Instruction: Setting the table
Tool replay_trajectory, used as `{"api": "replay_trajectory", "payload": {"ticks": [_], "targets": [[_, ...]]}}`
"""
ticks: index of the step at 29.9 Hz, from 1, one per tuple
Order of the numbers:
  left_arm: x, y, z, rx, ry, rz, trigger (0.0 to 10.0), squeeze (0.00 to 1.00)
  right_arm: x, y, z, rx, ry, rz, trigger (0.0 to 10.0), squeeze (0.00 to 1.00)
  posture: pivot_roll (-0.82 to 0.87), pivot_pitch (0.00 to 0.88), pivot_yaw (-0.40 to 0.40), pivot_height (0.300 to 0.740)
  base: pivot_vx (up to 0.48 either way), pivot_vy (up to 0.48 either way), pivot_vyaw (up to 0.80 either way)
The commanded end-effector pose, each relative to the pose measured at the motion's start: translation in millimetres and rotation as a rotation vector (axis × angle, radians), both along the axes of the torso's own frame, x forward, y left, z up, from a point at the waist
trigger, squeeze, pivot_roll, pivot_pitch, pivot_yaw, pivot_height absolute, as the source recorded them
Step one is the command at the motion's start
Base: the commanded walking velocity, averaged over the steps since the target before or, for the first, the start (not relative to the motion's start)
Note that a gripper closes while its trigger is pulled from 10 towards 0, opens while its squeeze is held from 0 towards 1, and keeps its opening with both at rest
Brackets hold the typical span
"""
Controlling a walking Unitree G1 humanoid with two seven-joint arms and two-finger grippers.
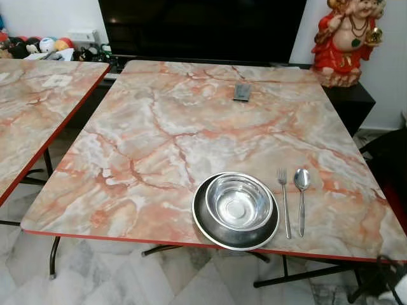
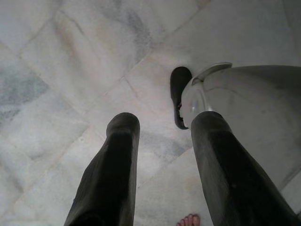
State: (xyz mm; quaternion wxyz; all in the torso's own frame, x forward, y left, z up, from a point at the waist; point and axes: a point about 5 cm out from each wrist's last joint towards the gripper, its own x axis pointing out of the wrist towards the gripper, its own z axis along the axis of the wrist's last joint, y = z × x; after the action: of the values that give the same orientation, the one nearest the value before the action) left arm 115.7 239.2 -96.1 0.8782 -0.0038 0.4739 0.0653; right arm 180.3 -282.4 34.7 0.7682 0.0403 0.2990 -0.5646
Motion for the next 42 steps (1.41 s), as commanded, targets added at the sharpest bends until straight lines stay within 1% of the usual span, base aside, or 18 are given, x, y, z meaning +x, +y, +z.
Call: {"api": "replay_trajectory", "payload": {"ticks": [1, 4, 5, 8, 10, 14, 16, 18, 20, 21, 22, 23, 24, 25, 28, 32, 36, 42], "targets": [[-7.7, -1.8, -3.1, -0.007, 0.026, 0.019, 10.0, 0.00, -3.4, 8.0, -10.7, 0.061, 0.024, -0.004, 10.0, 0.00, 0.04, 0.087, -0.053, 0.740, 0.000, 0.000, 0.00], [-7.8, -2.8, -3.4, -0.009, 0.025, 0.019, 10.0, 0.00, -3.5, 9.8, -27.4, 0.136, 0.056, 0.023, 10.0, 0.00, 0.04, 0.079, -0.062, 0.740, 0.000, 0.000, 0.00], [-7.8, -3.5, -3.5, -0.011, 0.025, 0.020, 10.0, 0.00, -2.1, 10.6, -39.6, 0.186, 0.082, 0.054, 10.0, 0.00, 0.04, 0.075, -0.066, 0.740, 0.000, 0.000, 0.00], [-8.3, -4.4, -3.8, -0.015, 0.023, 0.030, 10.0, 0.00, 3.8, 13.1, -60.3, 0.270, 0.137, 0.119, 10.0, 0.00, 0.05, 0.071, -0.073, 0.740, 0.000, 0.000, 0.00], [-8.4, -4.5, -3.9, -0.015, 0.023, 0.031, 10.0, 0.00, 8.7, 15.2, -63.8, 0.288, 0.138, 0.153, 10.0, 0.00, 0.05, 0.073, -0.077, 0.740, 0.000, 0.000, 0.00], [-9.6, -5.4, -4.4, -0.017, 0.023, 0.042, 10.0, 0.00, 16.4, 22.4, -80.1, 0.305, 0.199, 0.326, 10.0, 0.00, 0.05, 0.067, -0.083, 0.740, 0.000, 0.000, 0.00], [-9.9, -5.5, -4.5, -0.017, 0.023, 0.045, 10.0, 0.00, 10.4, 26.2, -88.5, 0.328, 0.244, 0.361, 10.0, 0.00, 0.05, 0.067, -0.083, 0.740, 0.000, 0.000, 0.00], [-9.9, -5.1, -4.4, -0.015, 0.022, 0.051, 10.0, 0.00, 8.2, 42.3, -101.1, 0.406, 0.257, 0.563, 10.0, 0.00, 0.06, 0.077, -0.076, 0.740, 0.000, 0.000, 0.00], [-9.8, -5.0, -4.4, -0.015, 0.021, 0.052, 10.0, 0.00, 7.6, 44.4, -102.5, 0.420, 0.257, 0.581, 10.0, 0.00, 0.06, 0.077, -0.076, 0.740, 0.000, 0.000, 0.00], [-9.6, -4.4, -4.2, -0.012, 0.021, 0.052, 10.0, 0.00, 4.9, 52.6, -107.6, 0.457, 0.256, 0.669, 10.0, 0.00, 0.05, 0.086, -0.068, 0.740, 0.000, 0.000, 0.00], [-9.6, -4.0, -4.1, -0.010, 0.021, 0.051, 10.0, 0.00, 0.6, 55.0, -111.0, 0.445, 0.290, 0.717, 10.0, 0.00, 0.06, 0.087, -0.066, 0.740, 0.000, 0.000, 0.00], [-9.6, -4.0, -4.1, -0.010, 0.021, 0.051, 10.0, 0.00, 0.6, 55.0, -111.0, 0.445, 0.290, 0.717, 10.0, 0.00, 0.06, 0.087, -0.066, 0.740, 0.000, 0.000, 0.00], [-9.4, -3.3, -3.9, -0.008, 0.020, 0.051, 10.0, 0.00, -7.6, 56.5, -116.2, 0.440, 0.337, 0.753, 10.0, 0.00, 0.06, 0.090, -0.064, 0.740, 0.000, 0.000, 0.00], [-9.3, -2.5, -3.6, -0.006, 0.019, 0.054, 10.0, 0.00, -13.6, 60.0, -120.2, 0.478, 0.327, 0.760, 10.0, 0.00, 0.07, 0.093, -0.060, 0.740, 0.000, 0.000, 0.00], [-9.1, -1.4, -3.3, -0.002, 0.018, 0.054, 10.0, 0.00, -17.0, 63.4, -122.6, 0.480, 0.334, 0.788, 10.0, 0.00, 0.07, 0.099, -0.051, 0.740, 0.000, 0.000, 0.00], [-9.1, -0.7, -3.1, 0.000, 0.018, 0.055, 10.0, 0.00, -15.8, 65.2, -122.9, 0.489, 0.301, 0.780, 10.0, 0.00, 0.07, 0.103, -0.048, 0.740, 0.000, 0.000, 0.00], [-9.1, 0.0, -2.9, 0.002, 0.018, 0.051, 10.0, 0.00, -10.6, 72.1, -122.6, 0.494, 0.285, 0.868, 10.0, 0.00, 0.06, 0.109, -0.043, 0.740, 0.000, 0.000, 0.00], [-9.3, 0.7, -2.8, 0.004, 0.019, 0.044, 10.0, 0.00, -6.1, 76.1, -121.6, 0.494, 0.268, 0.911, 10.0, 0.00, 0.06, 0.117, -0.040, 0.740, 0.000, 0.000, 0.00]]}}
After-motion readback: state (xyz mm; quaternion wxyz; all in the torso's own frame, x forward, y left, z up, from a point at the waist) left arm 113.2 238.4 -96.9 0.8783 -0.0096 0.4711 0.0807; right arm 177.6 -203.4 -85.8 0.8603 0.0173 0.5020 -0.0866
